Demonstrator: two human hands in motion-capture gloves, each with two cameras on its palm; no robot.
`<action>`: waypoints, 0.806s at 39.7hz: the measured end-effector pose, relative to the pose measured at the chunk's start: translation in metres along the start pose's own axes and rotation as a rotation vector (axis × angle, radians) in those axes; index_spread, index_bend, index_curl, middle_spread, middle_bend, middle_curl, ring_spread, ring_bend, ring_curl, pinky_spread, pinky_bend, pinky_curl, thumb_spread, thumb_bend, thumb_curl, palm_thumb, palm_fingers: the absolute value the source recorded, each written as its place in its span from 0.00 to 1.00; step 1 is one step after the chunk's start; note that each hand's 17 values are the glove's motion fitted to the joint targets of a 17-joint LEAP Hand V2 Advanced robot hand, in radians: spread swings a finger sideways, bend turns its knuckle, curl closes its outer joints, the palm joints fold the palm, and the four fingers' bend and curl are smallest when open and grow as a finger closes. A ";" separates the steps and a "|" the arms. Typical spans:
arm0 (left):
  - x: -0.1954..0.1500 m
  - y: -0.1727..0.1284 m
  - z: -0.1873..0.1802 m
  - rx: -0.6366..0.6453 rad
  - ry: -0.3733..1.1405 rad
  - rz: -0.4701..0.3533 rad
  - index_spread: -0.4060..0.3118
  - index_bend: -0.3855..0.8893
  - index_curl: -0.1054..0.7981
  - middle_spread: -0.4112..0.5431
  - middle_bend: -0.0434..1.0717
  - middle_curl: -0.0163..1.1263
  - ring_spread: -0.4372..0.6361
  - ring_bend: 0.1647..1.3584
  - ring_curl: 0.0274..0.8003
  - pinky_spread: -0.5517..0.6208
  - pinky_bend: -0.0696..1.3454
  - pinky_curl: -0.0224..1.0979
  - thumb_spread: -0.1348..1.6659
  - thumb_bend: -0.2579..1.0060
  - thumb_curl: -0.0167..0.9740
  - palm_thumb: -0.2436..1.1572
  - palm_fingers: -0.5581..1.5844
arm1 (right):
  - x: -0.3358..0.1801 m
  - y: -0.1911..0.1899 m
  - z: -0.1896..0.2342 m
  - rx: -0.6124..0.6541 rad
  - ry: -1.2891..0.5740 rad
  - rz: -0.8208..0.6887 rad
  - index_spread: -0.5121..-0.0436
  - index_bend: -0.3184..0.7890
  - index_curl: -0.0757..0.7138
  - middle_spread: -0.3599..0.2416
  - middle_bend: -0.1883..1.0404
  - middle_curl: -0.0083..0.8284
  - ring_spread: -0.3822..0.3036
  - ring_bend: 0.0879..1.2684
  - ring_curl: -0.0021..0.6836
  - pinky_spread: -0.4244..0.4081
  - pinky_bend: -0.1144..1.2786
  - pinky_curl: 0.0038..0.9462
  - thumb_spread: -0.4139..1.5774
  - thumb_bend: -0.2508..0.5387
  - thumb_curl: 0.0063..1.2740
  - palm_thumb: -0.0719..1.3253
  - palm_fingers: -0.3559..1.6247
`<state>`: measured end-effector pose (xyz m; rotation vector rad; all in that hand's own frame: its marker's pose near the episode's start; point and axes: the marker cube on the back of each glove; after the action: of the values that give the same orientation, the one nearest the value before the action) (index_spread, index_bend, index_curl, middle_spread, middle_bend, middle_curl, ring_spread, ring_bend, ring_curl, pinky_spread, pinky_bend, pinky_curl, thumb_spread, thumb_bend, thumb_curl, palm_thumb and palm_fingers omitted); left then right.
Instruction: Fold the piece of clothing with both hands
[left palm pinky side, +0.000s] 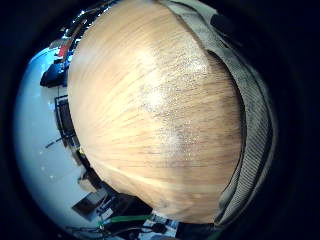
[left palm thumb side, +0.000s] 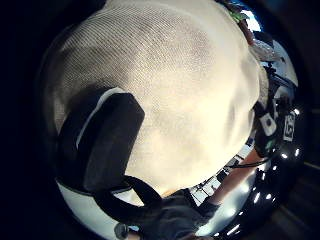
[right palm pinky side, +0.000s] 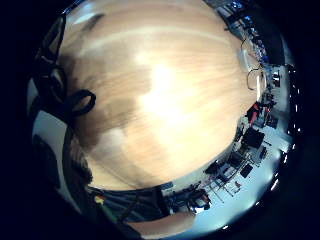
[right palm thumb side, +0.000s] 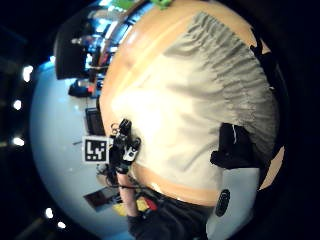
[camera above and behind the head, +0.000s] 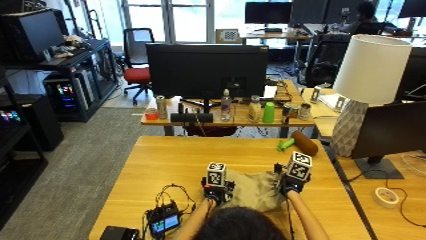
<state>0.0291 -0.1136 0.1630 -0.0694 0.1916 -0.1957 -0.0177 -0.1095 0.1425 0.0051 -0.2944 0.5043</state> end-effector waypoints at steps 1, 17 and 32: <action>0.009 0.000 0.008 -0.009 -0.001 0.017 0.45 0.43 0.50 0.52 0.19 0.26 0.62 0.33 0.37 0.70 0.37 0.32 0.76 0.19 0.22 0.25 0.35 | 0.008 -0.001 0.003 -0.005 0.024 0.018 0.68 0.35 0.20 0.39 0.44 0.58 0.22 0.62 0.67 0.14 0.67 0.44 0.71 0.43 0.28 0.79 0.78; 0.027 0.000 0.022 -0.056 0.016 0.026 0.45 0.43 0.50 0.52 0.18 0.26 0.63 0.32 0.37 0.71 0.37 0.32 0.76 0.19 0.22 0.26 0.35 | -0.061 -0.025 -0.019 0.095 0.263 -0.121 0.65 0.29 0.20 0.38 0.46 0.60 0.21 0.65 0.68 0.13 0.70 0.46 0.62 0.30 0.34 0.82 0.77; -0.021 0.017 -0.077 0.204 0.084 -0.020 0.45 0.44 0.52 0.53 0.17 0.25 0.58 0.36 0.38 0.68 0.35 0.33 0.77 0.20 0.23 0.27 0.38 | -0.076 -0.023 -0.043 0.088 0.322 -0.089 0.60 0.27 0.14 0.38 0.50 0.63 0.22 0.69 0.70 0.16 0.75 0.49 0.58 0.29 0.39 0.83 0.74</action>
<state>-0.0029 -0.0970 0.0899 0.1395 0.2537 -0.2371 -0.0581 -0.1626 0.0816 0.0226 0.0431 0.4218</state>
